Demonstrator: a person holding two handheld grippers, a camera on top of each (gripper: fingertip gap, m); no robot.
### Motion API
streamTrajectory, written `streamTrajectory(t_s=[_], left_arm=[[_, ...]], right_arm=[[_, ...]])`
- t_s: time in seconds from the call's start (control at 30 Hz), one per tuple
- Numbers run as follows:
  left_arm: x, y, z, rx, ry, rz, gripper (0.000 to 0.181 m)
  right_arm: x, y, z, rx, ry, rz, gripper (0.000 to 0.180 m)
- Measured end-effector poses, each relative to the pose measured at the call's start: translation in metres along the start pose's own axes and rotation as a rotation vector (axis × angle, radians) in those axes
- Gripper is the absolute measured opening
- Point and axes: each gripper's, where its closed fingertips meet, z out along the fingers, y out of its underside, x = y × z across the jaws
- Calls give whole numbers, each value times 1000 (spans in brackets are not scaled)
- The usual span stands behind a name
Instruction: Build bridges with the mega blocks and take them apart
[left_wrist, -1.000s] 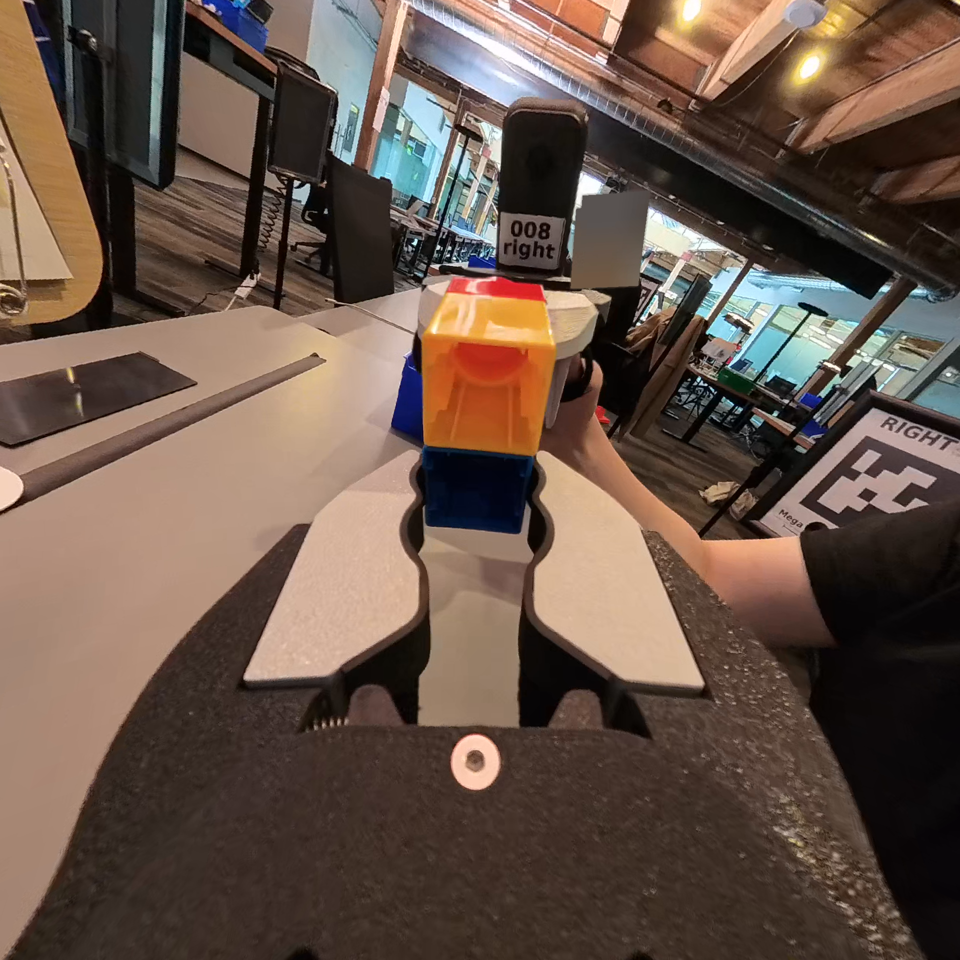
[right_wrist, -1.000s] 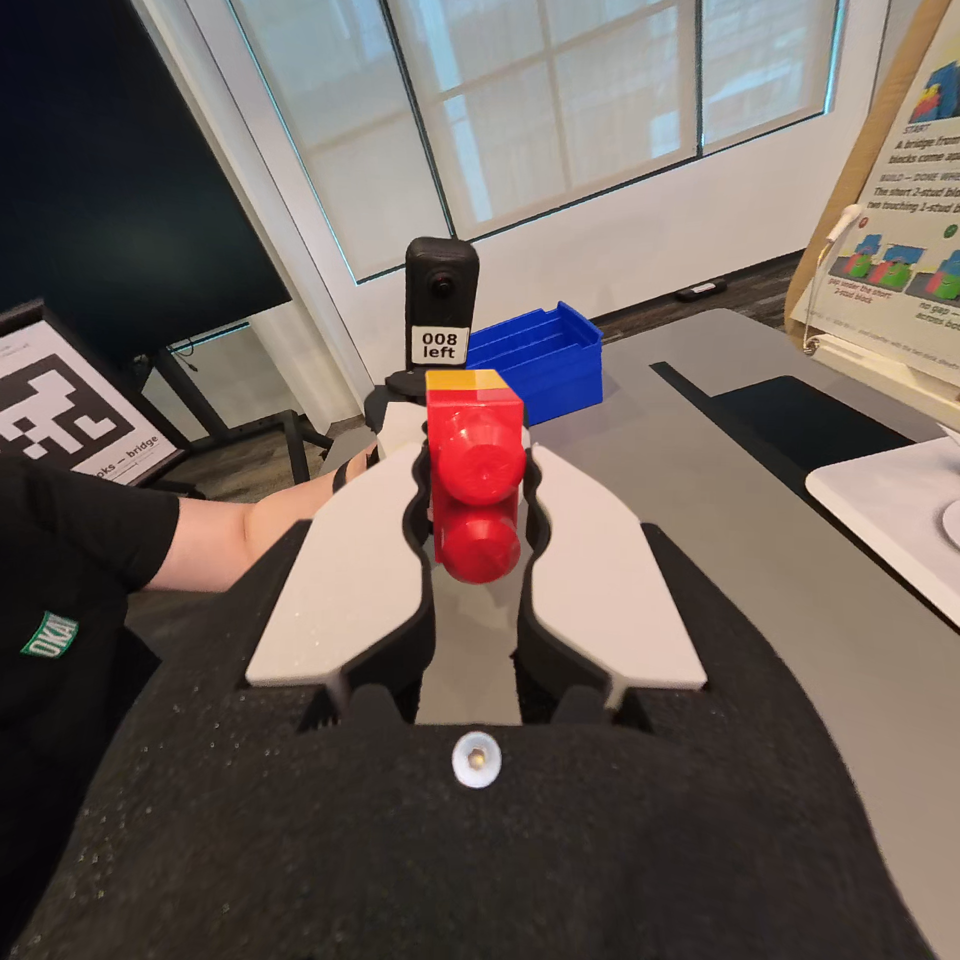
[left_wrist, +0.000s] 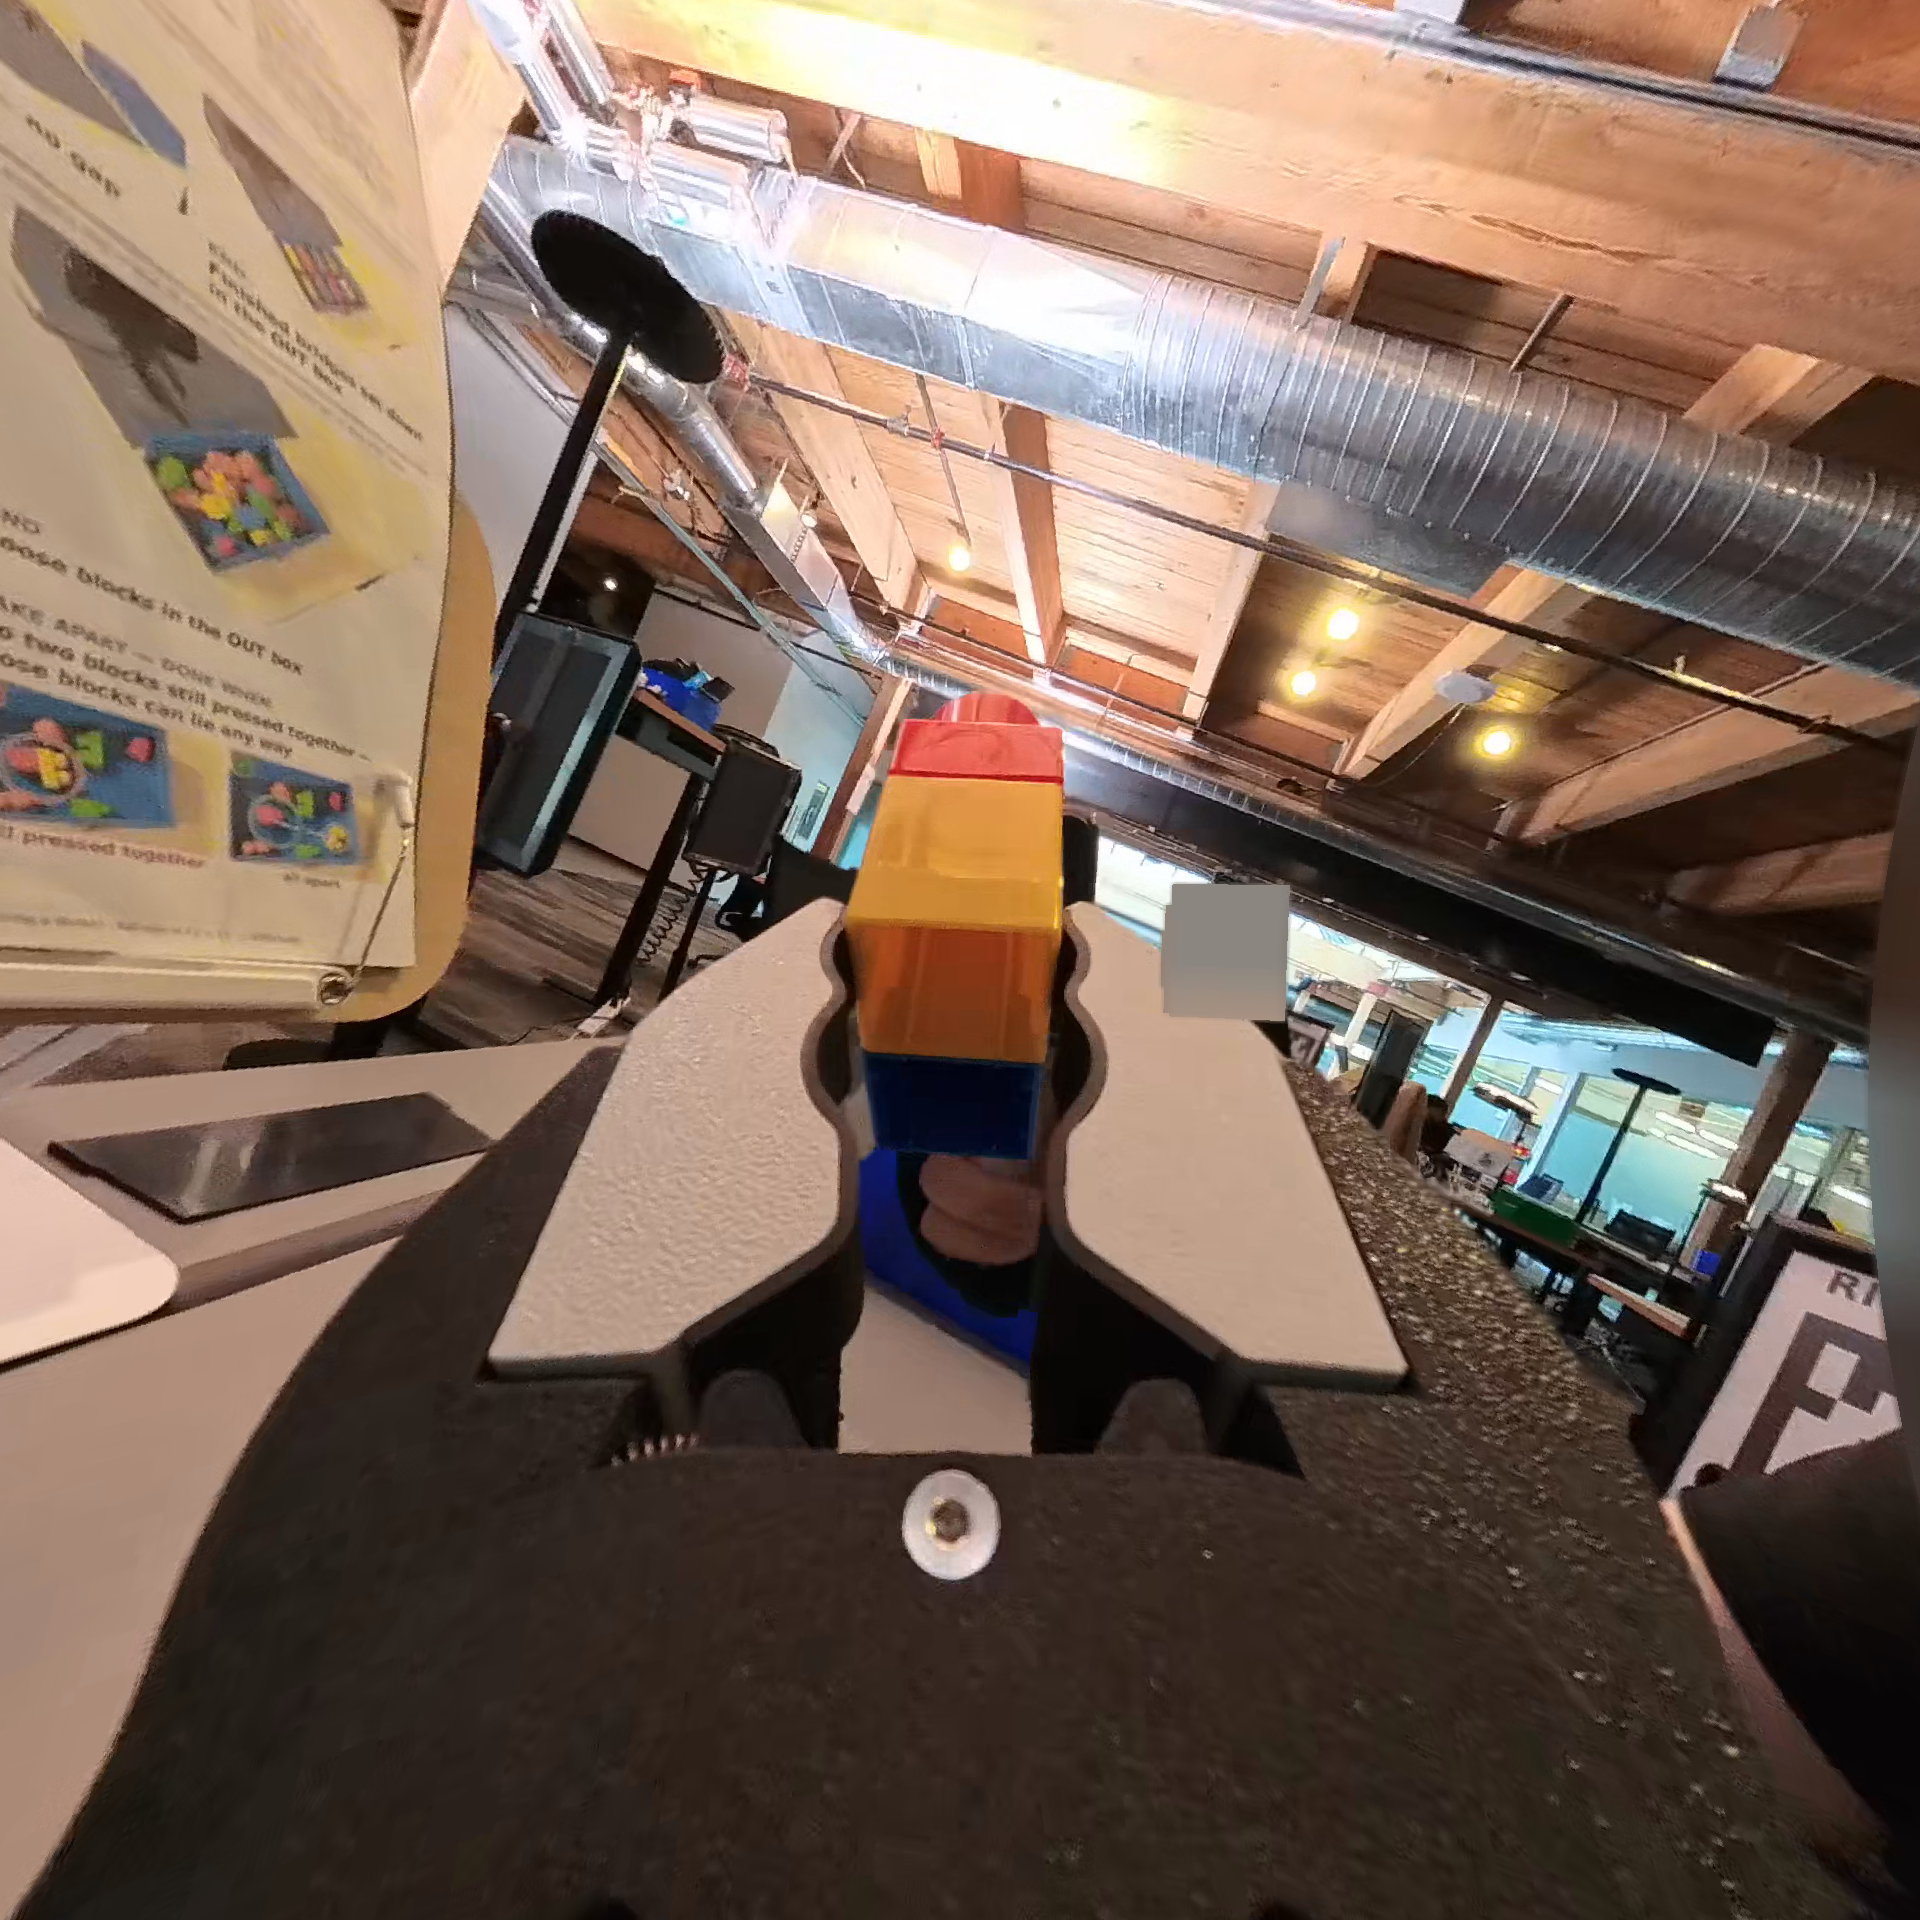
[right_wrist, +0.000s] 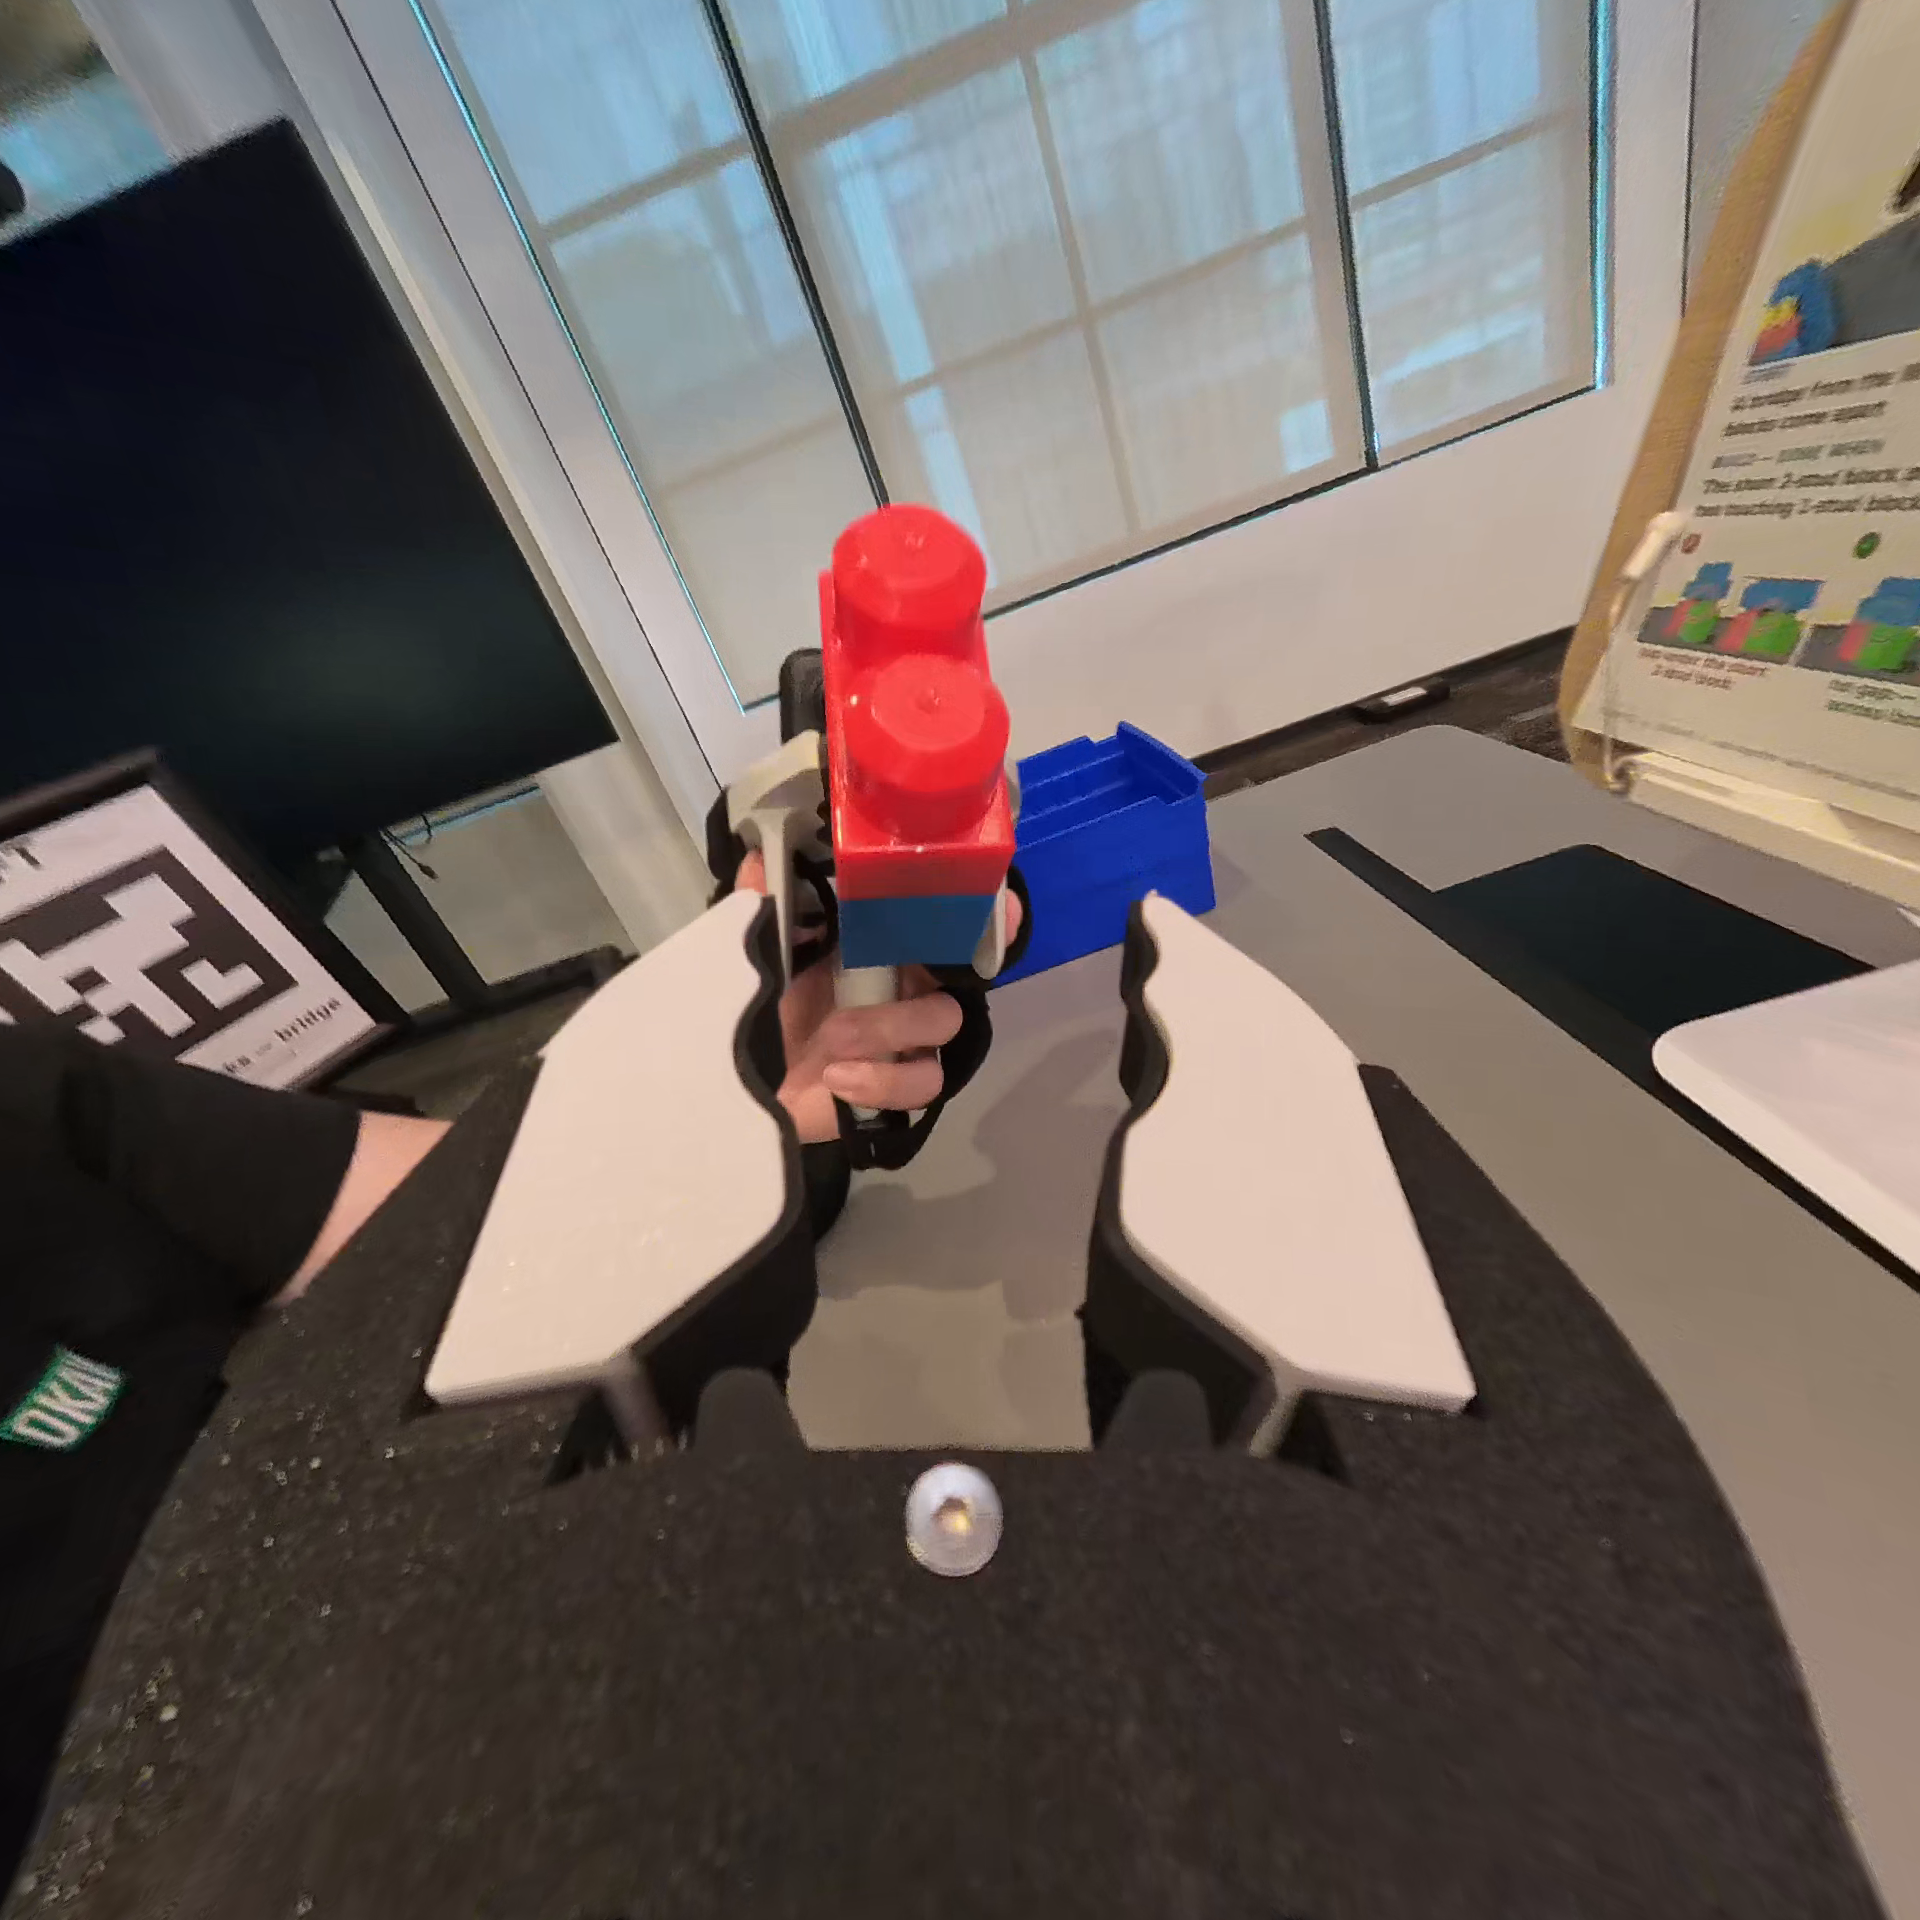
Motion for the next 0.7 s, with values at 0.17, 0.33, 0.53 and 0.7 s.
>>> streamTrajectory(t_s=[0.17,0.33,0.53,0.7], left_arm=[[6,1,2,0,15,-5,35],[6,5,5,-13,19,-18,35],[8,12,8,-48,32,-25,35],[7,19,9,-115,35,-26,44]], right_arm=[[-12,-3,11,26,-25,-39,45],[-9,2,9,7,-51,17,37],[-10,6,10,-11,-70,25,34],[-8,6,5,-35,-53,-8,34]])
